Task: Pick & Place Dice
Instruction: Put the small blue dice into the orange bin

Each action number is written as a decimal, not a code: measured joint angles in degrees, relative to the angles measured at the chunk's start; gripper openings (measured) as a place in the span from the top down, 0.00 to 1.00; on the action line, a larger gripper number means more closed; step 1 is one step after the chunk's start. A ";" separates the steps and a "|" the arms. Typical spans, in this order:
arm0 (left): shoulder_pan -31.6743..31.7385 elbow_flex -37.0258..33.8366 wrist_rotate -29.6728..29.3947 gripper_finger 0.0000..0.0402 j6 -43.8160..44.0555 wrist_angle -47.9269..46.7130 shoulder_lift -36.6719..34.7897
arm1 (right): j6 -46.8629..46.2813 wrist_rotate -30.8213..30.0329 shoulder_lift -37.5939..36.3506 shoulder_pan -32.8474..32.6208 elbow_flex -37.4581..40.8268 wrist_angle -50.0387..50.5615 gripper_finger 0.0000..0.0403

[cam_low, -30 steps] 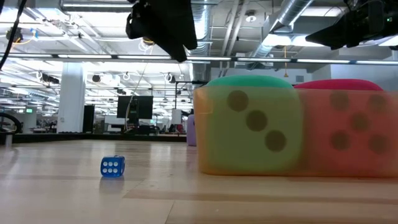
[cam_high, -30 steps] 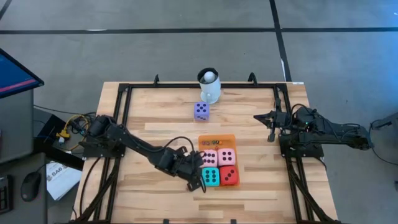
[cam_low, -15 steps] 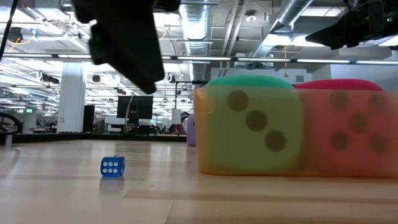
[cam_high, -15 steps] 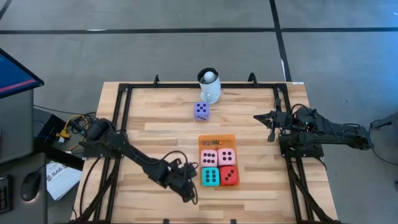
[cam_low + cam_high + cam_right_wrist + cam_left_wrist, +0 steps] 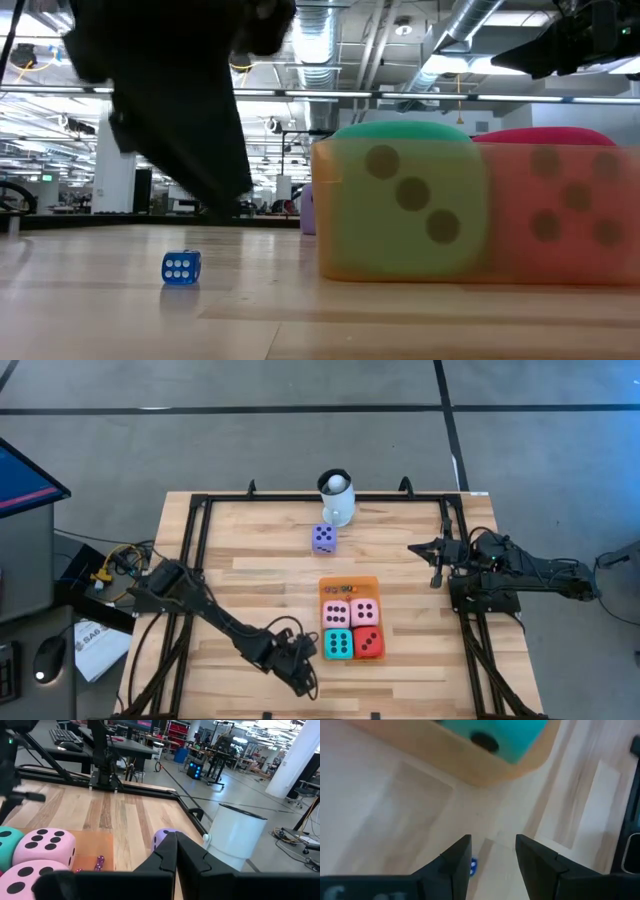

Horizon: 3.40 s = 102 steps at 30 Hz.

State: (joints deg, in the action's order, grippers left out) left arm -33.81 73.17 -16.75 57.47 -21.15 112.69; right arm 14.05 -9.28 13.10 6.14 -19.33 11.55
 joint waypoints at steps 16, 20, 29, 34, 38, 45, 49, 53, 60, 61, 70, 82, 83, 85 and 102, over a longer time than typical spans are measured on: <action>1.01 0.02 2.09 0.64 -2.79 -0.98 0.05 | -0.07 0.00 0.00 -0.01 0.01 0.02 1.00; 0.67 0.02 2.24 0.64 -2.20 -5.41 -0.80 | -0.06 0.00 0.00 -0.01 0.02 0.04 1.00; 0.35 0.00 4.17 0.64 1.78 -8.92 -0.82 | -0.06 0.00 0.00 0.00 0.01 0.05 1.00; -0.02 0.00 4.20 0.64 3.99 -11.07 -0.82 | -0.07 0.00 0.00 -0.01 0.02 0.17 1.00; -0.30 0.00 4.21 0.64 4.55 -12.21 -0.82 | -0.08 0.00 0.00 -0.01 0.02 0.22 1.00; -0.48 0.00 4.20 0.64 5.86 -12.34 -0.82 | -0.08 0.00 0.00 -0.01 0.00 0.24 1.00; -1.25 0.00 4.21 0.64 5.86 -12.31 -0.82 | -0.08 0.00 0.00 -0.01 0.01 0.24 1.00; -1.59 0.00 4.21 0.64 5.89 -12.28 -0.82 | -0.08 0.00 0.00 0.00 0.00 0.26 1.00; -1.57 0.07 3.04 0.64 6.07 -11.14 -0.28 | -0.08 0.00 0.00 -0.01 0.02 0.31 1.00; -1.57 0.07 3.05 0.64 6.14 -10.87 -0.02 | -0.08 0.00 0.00 0.01 0.00 0.37 1.00; -1.52 0.15 4.52 0.64 6.26 -10.96 1.98 | -0.10 0.00 0.00 0.01 0.00 0.48 1.00; -1.52 0.15 4.76 0.65 6.26 -10.99 2.00 | -0.10 0.00 0.00 -0.01 0.02 0.45 1.00; -1.50 0.15 4.77 0.66 6.26 -11.02 2.00 | -0.10 0.00 0.00 0.00 0.01 0.45 1.00; -1.46 0.11 4.80 0.68 6.26 -11.04 2.00 | -0.10 0.00 0.00 0.01 0.00 0.46 1.00; -1.44 0.04 5.17 0.89 6.02 -10.49 2.00 | -0.10 0.00 0.00 0.00 0.02 0.42 1.00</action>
State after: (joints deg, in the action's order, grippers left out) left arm -35.24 73.21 -11.57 63.48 -31.64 114.69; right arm 13.96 -9.28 13.10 6.14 -19.31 11.97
